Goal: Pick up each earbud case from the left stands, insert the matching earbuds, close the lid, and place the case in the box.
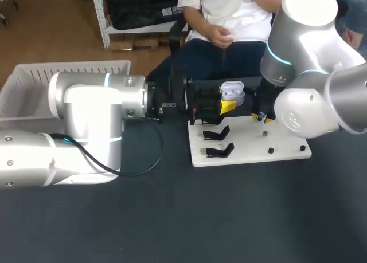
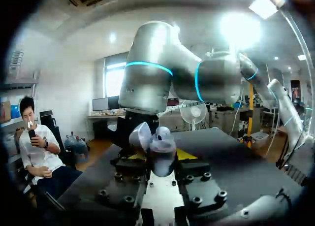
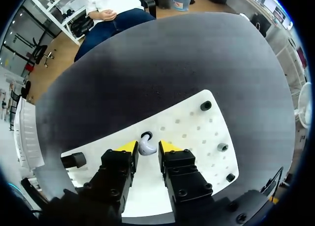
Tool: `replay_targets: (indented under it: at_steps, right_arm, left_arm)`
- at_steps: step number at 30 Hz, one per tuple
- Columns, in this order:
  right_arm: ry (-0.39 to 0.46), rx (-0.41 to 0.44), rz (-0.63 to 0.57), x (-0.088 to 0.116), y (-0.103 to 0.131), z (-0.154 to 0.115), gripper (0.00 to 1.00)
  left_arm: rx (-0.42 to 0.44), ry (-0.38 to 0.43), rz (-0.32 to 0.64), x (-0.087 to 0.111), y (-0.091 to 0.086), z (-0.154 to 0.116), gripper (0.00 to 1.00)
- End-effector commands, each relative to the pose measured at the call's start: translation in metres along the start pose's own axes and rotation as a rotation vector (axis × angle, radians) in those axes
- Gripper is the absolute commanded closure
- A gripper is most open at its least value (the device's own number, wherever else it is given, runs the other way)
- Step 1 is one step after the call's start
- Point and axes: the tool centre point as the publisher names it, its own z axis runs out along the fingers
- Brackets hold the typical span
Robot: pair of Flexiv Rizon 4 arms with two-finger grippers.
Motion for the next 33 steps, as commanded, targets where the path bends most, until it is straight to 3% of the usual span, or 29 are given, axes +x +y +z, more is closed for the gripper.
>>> replay_targets:
  at_steps: [1,12,18,25,33]
  right_arm:
    - [-0.004,-0.001,0.003,0.000,-0.001,-0.001,0.72]
    - [-0.013,-0.006,0.013,0.000,-0.001,-0.005,0.76]
    - [-0.010,-0.004,0.016,0.000,-0.001,-0.004,1.00]
    - [-0.015,-0.003,0.025,0.001,-0.002,-0.012,1.00]
    - [0.002,-0.015,-0.010,0.009,-0.009,-0.043,1.00]
  left_arm:
    - [-0.011,-0.006,0.005,0.001,-0.003,0.000,1.00]
    - [-0.011,-0.006,0.005,0.001,-0.003,0.000,1.00]
    - [-0.011,-0.006,0.005,0.001,-0.003,0.000,1.00]
    - [-0.011,-0.006,0.005,0.001,-0.003,0.000,1.00]
    - [-0.011,-0.006,0.005,0.001,-0.003,0.000,1.00]
